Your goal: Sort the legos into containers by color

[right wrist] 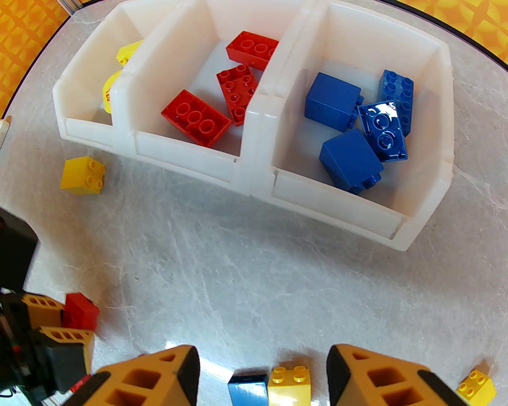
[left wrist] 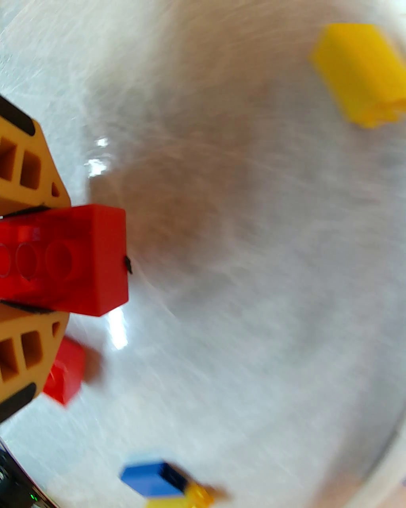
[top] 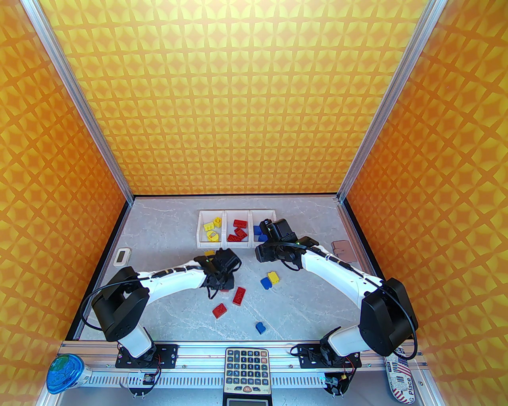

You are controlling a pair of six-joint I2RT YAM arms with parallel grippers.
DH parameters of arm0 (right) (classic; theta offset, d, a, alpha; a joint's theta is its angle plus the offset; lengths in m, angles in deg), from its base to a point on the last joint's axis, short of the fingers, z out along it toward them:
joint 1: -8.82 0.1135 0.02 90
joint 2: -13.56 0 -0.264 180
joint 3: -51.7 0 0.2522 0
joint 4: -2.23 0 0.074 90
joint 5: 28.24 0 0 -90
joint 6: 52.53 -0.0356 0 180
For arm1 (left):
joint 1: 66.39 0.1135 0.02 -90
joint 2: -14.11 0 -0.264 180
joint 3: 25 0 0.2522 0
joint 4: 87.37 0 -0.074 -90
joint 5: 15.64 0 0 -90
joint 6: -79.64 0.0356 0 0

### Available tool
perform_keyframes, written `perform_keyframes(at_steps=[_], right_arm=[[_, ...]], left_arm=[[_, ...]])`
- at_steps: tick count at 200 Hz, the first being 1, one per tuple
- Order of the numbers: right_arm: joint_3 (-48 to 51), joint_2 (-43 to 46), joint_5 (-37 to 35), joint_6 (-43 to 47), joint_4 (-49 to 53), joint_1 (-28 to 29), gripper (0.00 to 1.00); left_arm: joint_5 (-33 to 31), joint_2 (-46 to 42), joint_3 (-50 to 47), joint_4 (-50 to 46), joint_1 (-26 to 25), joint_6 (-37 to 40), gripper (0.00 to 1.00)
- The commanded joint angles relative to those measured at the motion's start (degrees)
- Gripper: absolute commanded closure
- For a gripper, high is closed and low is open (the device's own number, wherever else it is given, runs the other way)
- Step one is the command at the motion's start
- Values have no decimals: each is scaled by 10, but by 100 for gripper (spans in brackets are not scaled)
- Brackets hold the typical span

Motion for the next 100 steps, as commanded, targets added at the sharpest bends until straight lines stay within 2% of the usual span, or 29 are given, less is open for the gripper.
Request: perform_keyframes(at_steps=[1, 48, 92, 100], right_arm=[[6, 22, -16, -4, -4, 3, 42], [19, 41, -16, -11, 0, 3, 42], [34, 68, -19, -15, 12, 3, 42], [38, 76, -22, -16, 14, 4, 43]], left_arm=[[-24, 1, 44, -24, 18, 45, 72], [-36, 45, 175, -35, 60, 117, 72], [-36, 147, 344, -57, 96, 183, 73], [-35, 165, 370, -59, 116, 190, 73]])
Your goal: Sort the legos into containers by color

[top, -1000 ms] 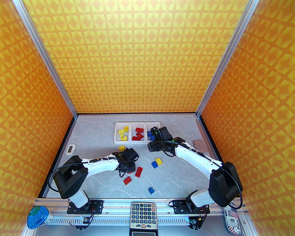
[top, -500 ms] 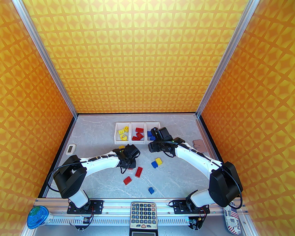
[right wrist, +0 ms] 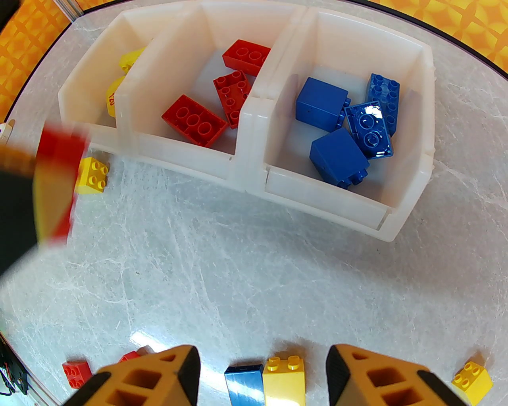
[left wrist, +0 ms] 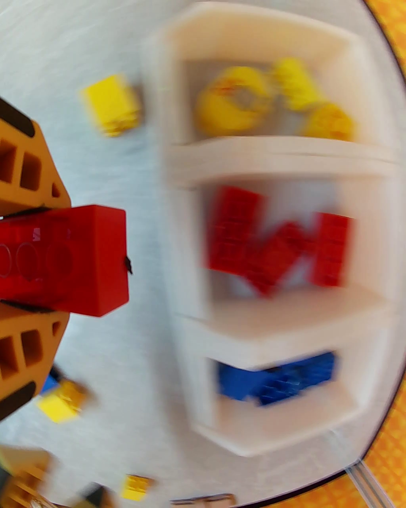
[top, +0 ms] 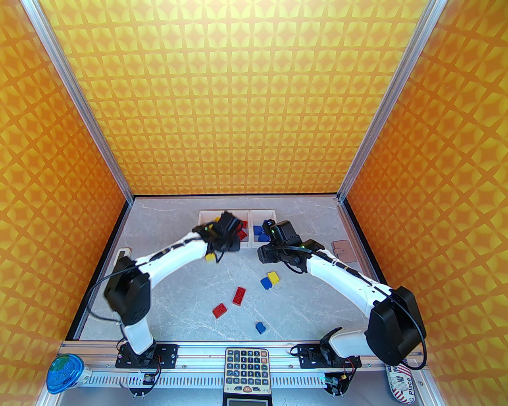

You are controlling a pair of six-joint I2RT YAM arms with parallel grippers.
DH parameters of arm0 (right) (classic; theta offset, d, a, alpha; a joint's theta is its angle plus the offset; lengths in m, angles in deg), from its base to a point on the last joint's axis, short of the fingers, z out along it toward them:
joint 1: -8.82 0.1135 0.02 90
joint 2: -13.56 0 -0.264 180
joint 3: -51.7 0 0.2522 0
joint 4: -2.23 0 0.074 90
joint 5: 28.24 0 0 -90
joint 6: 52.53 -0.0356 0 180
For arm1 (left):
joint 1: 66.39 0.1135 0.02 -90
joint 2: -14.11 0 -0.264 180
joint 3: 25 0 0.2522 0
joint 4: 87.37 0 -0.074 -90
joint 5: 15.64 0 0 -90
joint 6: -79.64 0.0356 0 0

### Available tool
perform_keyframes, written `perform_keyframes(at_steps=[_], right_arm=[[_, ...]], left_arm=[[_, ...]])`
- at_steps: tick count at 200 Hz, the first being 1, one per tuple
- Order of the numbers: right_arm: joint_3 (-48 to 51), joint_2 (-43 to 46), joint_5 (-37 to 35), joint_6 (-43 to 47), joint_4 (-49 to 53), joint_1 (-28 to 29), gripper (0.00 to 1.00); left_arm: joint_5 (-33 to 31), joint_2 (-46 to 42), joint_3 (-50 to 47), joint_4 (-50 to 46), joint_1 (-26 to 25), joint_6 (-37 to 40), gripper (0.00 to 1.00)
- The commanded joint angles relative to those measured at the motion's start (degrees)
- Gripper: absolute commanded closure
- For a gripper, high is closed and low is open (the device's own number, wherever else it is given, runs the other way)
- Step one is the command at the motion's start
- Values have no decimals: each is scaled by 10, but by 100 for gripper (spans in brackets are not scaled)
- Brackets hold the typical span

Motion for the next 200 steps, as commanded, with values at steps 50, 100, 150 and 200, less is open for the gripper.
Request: perform_keyframes(at_steps=[50, 100, 150, 200], right_arm=[[38, 62, -22, -16, 19, 3, 43], [47, 75, -23, -19, 21, 3, 42], [46, 75, -23, -17, 24, 3, 42], [50, 72, -10, -23, 18, 3, 41]], left_arm=[[-4, 136, 179, -22, 58, 87, 74], [1, 169, 201, 0, 63, 104, 75], [3, 173, 209, -7, 64, 108, 68], [10, 151, 203, -10, 64, 119, 22]])
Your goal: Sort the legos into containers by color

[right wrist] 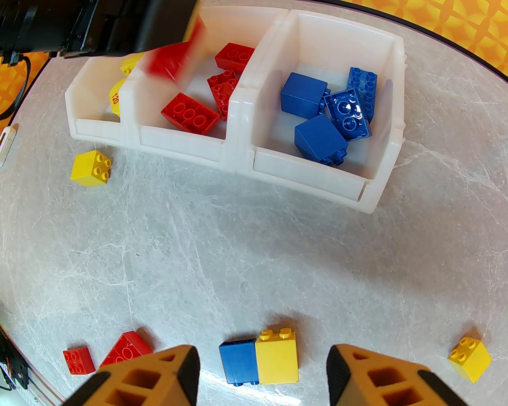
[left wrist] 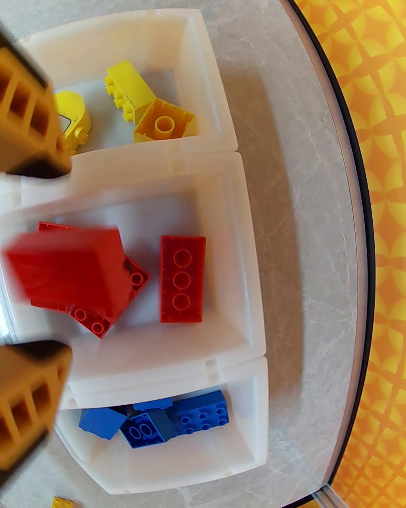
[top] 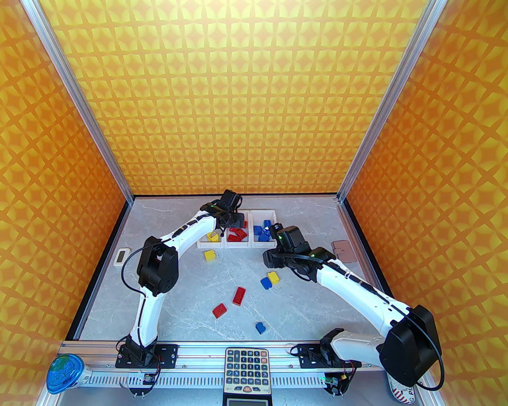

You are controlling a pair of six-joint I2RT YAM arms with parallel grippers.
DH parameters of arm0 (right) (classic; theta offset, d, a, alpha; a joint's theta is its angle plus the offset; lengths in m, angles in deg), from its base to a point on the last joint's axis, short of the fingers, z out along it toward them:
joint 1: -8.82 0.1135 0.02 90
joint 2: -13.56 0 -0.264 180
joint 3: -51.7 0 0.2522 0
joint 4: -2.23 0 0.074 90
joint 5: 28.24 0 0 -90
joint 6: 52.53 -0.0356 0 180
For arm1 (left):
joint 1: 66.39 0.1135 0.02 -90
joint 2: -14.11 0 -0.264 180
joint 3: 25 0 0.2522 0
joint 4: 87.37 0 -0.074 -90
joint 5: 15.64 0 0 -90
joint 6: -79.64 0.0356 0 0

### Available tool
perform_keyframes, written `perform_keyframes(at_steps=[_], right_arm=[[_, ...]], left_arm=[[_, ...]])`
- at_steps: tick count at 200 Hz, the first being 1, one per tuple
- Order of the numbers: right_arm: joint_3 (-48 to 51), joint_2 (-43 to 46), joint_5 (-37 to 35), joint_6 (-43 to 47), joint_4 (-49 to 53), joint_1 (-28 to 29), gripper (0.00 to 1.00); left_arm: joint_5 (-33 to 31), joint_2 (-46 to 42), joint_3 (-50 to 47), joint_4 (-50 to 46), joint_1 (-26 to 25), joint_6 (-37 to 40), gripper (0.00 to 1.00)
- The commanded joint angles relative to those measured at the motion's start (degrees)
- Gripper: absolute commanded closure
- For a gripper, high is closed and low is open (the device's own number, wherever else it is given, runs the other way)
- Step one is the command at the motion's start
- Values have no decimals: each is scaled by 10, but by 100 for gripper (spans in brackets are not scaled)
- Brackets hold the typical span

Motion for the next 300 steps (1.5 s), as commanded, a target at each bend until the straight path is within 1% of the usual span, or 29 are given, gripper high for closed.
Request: perform_keyframes(at_steps=[1, 20, 44, 92, 109, 129, 152, 176, 203, 244, 300], right_arm=[[10, 5, 1, -13, 3, 3, 41], [23, 5, 24, -30, -10, 4, 41], [53, 8, 35, -64, -33, 22, 41], [107, -5, 3, -163, -79, 120, 40], [125, -14, -8, -206, -105, 161, 40], [137, -26, -18, -240, -135, 202, 39], [141, -46, -17, -265, -159, 234, 37], [146, -72, 1, -289, -198, 259, 35], [135, -107, -12, -305, -205, 283, 34], [120, -154, -16, -310, -215, 299, 34], [65, -201, -22, -276, -193, 311, 34]], left_arm=[[9, -18, 11, -4, 2, 15, 23], [8, -51, -13, -10, 1, 14, 23], [9, -121, -90, -2, 1, 1, 23], [8, -284, -299, 46, -6, -36, 22], [8, -330, -352, 54, -9, -50, 22], [8, -367, -393, 53, -12, -59, 22], [8, -387, -417, 45, -16, -63, 21], [9, -389, -427, 43, -19, -65, 21], [8, -388, -428, 38, -21, -67, 22], [9, -396, -430, 35, -25, -68, 22], [10, -412, -439, 36, -25, -69, 22]])
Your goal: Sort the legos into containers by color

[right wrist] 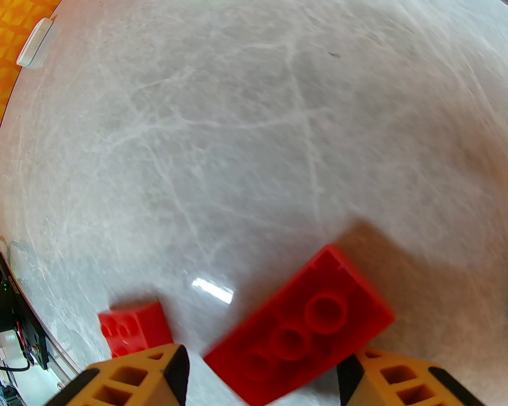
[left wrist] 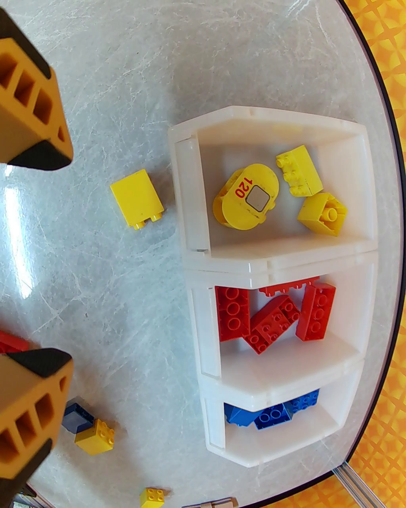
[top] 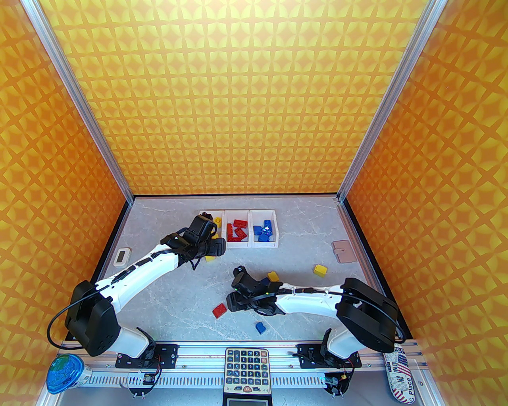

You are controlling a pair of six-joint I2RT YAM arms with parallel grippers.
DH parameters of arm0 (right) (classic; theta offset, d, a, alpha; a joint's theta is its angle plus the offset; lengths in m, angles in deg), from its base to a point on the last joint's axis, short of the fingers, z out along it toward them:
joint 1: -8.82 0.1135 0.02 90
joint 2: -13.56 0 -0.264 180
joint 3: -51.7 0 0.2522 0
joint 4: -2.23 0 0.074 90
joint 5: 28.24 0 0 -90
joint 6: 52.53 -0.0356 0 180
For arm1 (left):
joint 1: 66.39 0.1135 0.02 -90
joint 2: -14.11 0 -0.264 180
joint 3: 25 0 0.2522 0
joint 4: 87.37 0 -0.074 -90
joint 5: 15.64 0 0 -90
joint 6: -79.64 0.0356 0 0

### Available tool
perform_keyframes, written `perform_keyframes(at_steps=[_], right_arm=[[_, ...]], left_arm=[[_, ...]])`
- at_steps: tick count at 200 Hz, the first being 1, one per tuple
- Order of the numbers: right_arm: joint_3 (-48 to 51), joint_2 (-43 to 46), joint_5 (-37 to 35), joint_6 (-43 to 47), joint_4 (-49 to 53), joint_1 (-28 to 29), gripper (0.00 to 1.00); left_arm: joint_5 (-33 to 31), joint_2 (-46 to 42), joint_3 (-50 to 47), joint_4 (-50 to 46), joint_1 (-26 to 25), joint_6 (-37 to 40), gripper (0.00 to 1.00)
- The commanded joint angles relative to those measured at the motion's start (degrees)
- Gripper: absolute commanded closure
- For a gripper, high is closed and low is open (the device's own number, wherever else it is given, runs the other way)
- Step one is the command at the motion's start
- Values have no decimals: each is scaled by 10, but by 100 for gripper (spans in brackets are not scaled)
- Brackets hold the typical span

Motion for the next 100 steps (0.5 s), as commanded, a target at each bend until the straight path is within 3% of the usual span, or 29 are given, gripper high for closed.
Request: perform_keyframes(at_steps=[1, 57, 100], right_arm=[[-32, -22, -18, 18, 14, 5, 34], [-71, -64, -61, 42, 64, 7, 38], [-75, -82, -75, 55, 70, 7, 49]], left_arm=[[8, -15, -10, -2, -3, -8, 22], [8, -24, -19, -6, -2, -9, 22], [8, -33, -22, -5, -3, -11, 22]])
